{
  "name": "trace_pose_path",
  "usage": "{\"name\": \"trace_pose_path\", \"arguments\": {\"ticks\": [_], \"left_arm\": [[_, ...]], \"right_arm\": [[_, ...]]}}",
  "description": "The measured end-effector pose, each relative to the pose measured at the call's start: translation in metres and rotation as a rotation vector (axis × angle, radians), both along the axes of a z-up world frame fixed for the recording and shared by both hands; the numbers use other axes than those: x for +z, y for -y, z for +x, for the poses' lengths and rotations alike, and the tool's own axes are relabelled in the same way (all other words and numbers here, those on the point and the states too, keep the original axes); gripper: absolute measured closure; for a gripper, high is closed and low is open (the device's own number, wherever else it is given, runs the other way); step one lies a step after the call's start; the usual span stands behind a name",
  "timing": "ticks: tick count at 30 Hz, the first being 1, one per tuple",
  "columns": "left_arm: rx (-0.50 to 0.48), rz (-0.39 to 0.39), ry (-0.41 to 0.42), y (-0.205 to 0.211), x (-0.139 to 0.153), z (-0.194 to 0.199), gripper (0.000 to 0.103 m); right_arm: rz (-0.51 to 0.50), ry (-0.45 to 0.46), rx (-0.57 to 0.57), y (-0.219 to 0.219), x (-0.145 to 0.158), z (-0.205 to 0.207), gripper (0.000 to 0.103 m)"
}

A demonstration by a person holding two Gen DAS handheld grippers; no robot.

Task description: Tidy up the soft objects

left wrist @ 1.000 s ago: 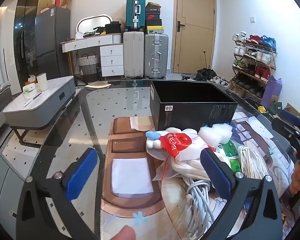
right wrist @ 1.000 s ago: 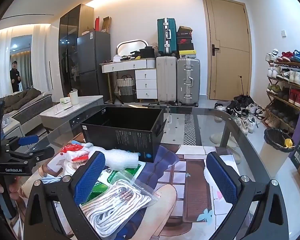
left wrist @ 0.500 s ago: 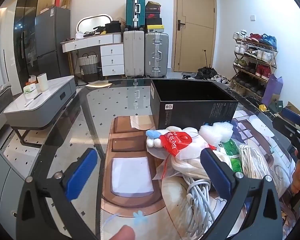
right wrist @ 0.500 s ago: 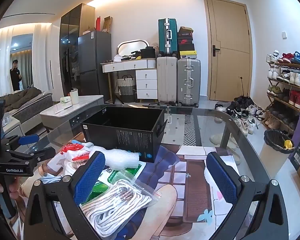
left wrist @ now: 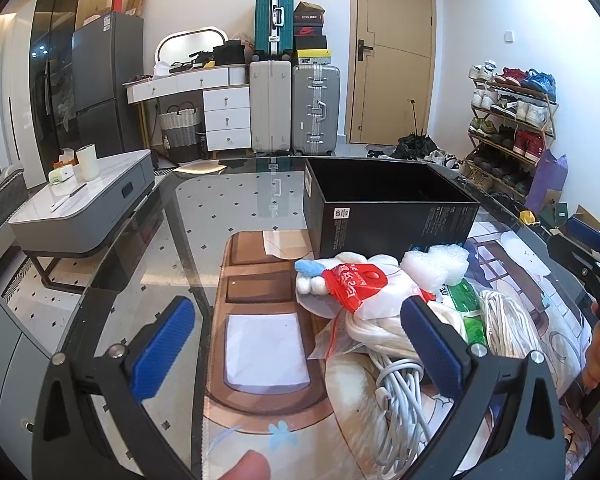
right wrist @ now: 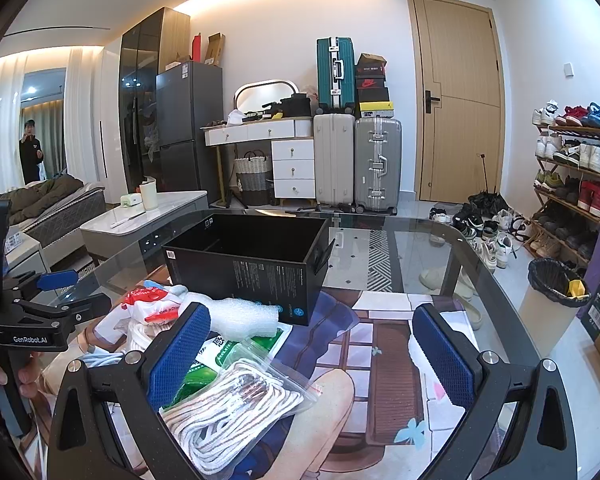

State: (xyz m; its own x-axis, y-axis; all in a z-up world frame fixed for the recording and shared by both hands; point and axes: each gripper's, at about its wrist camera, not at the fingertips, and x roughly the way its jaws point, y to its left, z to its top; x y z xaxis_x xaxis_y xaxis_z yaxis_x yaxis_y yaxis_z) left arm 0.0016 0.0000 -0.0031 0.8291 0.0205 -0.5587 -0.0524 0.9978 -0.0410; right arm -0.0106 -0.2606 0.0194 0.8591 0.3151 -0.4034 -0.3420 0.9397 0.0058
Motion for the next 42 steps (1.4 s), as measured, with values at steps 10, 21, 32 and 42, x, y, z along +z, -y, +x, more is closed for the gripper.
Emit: {"name": "trace_pose_path", "arguments": {"ticks": [10, 21, 32, 42], "left_arm": [[0.000, 0.000, -0.001, -0.0003, 0.0003, 0.0001, 0.000], [0.000, 0.000, -0.001, -0.0006, 0.0003, -0.0001, 0.000], [0.000, 0.000, -0.001, -0.0003, 0.0002, 0.0001, 0.000], [0.000, 0.000, 0.000, -0.0002, 0.0002, 0.0001, 0.000]], "right_arm": [[0.001, -0.002, 0.000, 0.0002, -0.0001, 0.0003, 0.000], [0.007, -0.007, 0.001, -0.0008, 0.0001, -0.0003, 0.000], [0.018, -0.013, -0.007, 0.0015, -0.0017, 0.0025, 0.000], [0.017, -0.013, 0.000, 0.0030, -0.0036, 0.0048, 0.000]]}}
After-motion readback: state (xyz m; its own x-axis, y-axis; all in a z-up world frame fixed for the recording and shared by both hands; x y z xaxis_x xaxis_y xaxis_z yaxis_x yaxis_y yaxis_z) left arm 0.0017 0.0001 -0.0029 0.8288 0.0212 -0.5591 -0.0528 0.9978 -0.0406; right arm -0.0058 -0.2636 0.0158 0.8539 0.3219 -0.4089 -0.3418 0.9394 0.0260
